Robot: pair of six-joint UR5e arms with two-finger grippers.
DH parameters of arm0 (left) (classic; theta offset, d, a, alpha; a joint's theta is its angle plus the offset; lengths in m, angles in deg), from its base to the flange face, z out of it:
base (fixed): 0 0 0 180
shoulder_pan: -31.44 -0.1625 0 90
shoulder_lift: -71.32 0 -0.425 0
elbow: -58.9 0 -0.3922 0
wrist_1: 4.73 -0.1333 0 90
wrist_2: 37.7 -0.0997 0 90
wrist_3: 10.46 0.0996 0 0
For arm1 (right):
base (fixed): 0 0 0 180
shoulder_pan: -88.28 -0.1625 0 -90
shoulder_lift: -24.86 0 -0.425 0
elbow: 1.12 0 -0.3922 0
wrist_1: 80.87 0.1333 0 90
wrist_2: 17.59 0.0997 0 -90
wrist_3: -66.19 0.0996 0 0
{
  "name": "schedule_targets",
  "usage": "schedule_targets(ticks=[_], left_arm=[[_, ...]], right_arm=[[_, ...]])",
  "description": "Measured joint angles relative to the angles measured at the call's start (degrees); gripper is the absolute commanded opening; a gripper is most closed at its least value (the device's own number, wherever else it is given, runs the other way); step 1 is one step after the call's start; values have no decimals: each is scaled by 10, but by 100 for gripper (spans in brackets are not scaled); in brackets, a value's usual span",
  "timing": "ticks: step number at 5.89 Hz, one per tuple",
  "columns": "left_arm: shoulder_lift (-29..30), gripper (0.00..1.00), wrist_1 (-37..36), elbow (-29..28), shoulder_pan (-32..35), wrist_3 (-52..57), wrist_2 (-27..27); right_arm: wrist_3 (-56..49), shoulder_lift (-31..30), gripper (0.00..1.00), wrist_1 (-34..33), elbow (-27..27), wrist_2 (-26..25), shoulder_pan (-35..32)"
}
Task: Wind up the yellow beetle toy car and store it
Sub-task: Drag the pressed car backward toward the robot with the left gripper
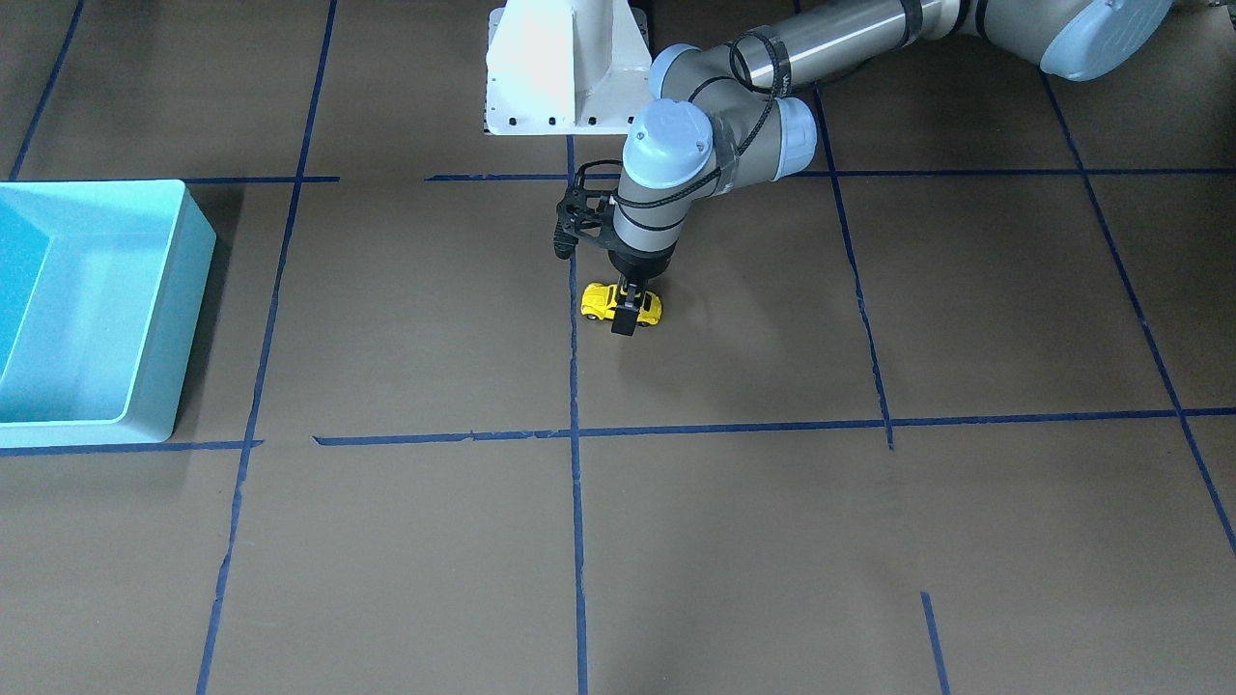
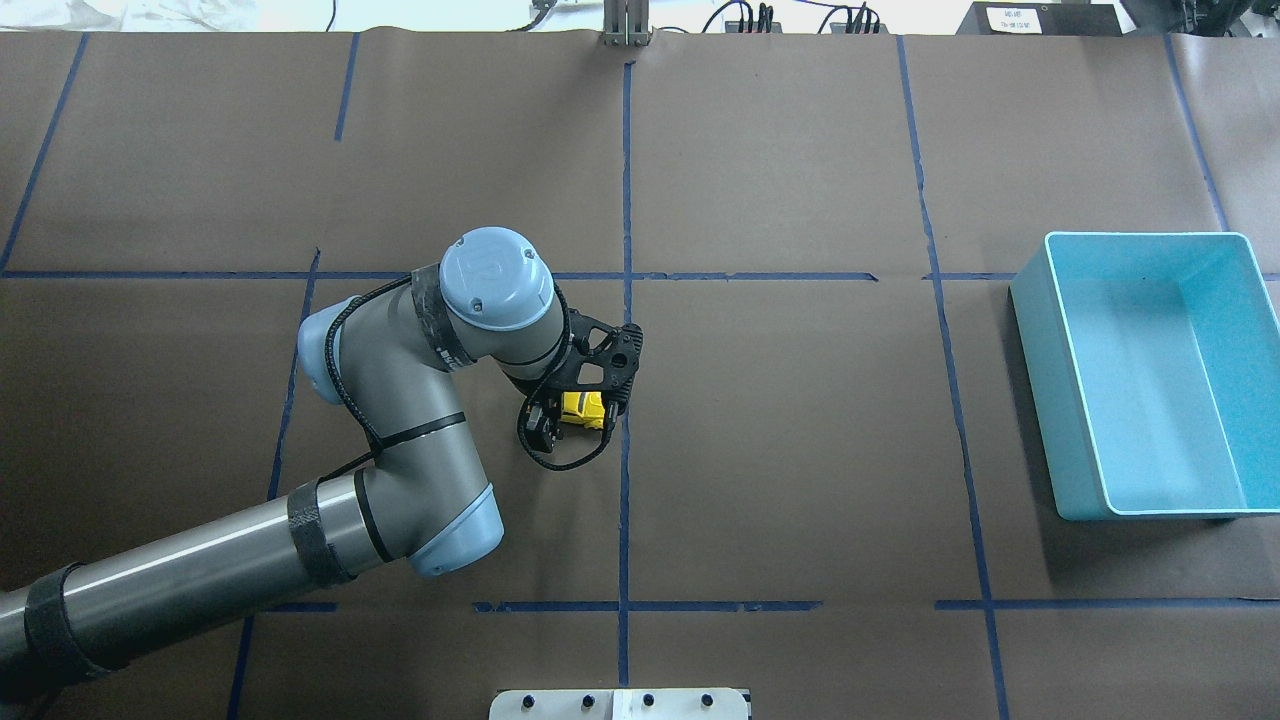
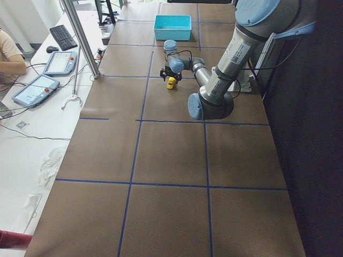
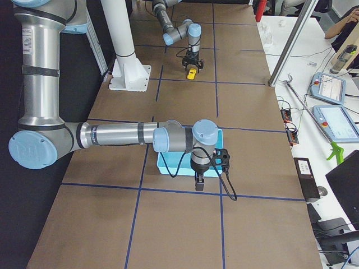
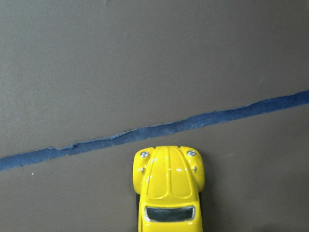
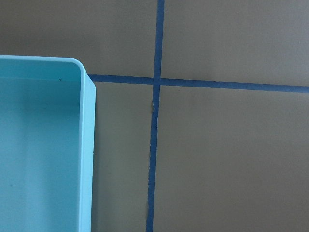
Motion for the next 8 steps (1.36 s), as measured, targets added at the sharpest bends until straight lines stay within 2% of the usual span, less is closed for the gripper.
schedule_targets(ticks=[2,3,4,8], left_arm=[[11,57,2,-15,0,0,0],[13,50,2,-19,0,0,1],[13,38,1,-20,0,0,2],[18,37,-3,-11,0,-78,5]], right_arm=[[0,0,100,0,1,0,-1],[0,0,100,0,1,-1,-1],[0,0,100,0,1,-1,-1],[-1,0,100,0,0,-1,-1]])
